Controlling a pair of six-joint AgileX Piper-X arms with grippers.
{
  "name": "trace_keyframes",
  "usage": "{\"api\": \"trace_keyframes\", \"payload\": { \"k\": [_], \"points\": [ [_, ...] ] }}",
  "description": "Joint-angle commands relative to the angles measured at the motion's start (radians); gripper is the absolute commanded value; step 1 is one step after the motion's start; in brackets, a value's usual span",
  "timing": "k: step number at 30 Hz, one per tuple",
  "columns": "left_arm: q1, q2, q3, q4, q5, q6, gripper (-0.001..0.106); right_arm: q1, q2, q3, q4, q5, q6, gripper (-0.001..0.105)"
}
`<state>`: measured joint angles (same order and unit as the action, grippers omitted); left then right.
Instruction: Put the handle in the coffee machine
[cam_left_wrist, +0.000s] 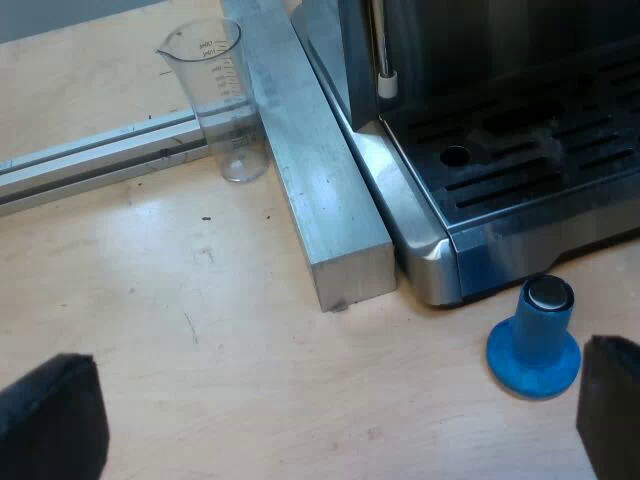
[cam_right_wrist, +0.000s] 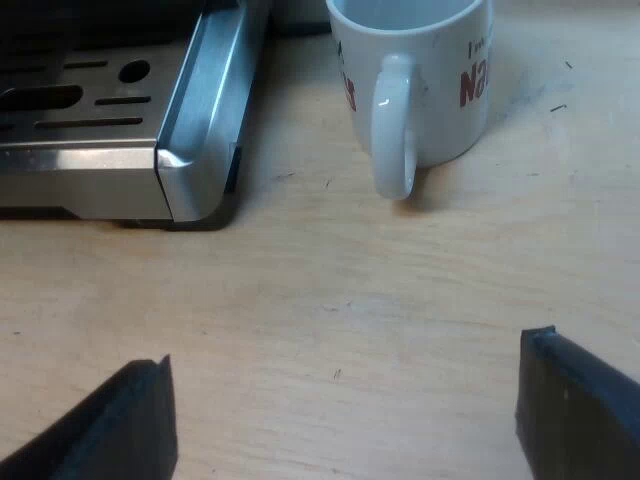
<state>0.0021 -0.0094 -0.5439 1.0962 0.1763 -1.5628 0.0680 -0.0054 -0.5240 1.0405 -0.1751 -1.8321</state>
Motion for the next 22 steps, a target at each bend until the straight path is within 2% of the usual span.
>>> {"api": "trace_keyframes", "payload": {
  "k": [1,4,5,8,22],
  "points": [
    [0.002,-0.123,-0.001,-0.012,-0.001,-0.011,0.097,-0.007,-0.045,-0.005,-0.005,-0.009,-0.003,0.071],
    [0.002,-0.151,-0.004,-0.001,-0.001,-0.011,0.097,-0.007,-0.045,-0.005,-0.005,-0.009,-0.003,0.071],
    [0.007,-0.135,-0.004,-0.014,0.032,-0.011,0.097,-0.007,-0.045,-0.005,-0.005,-0.009,-0.003,0.071],
    [0.007,-0.145,0.013,-0.042,0.050,-0.011,0.097,-0.007,-0.045,-0.005,-0.005,-0.009,-0.003,0.071],
    [0.010,-0.144,0.015,-0.054,0.052,0.017,0.097,-0.007,-0.045,-0.005,-0.005,-0.009,-0.003,0.071]
  ]
}}
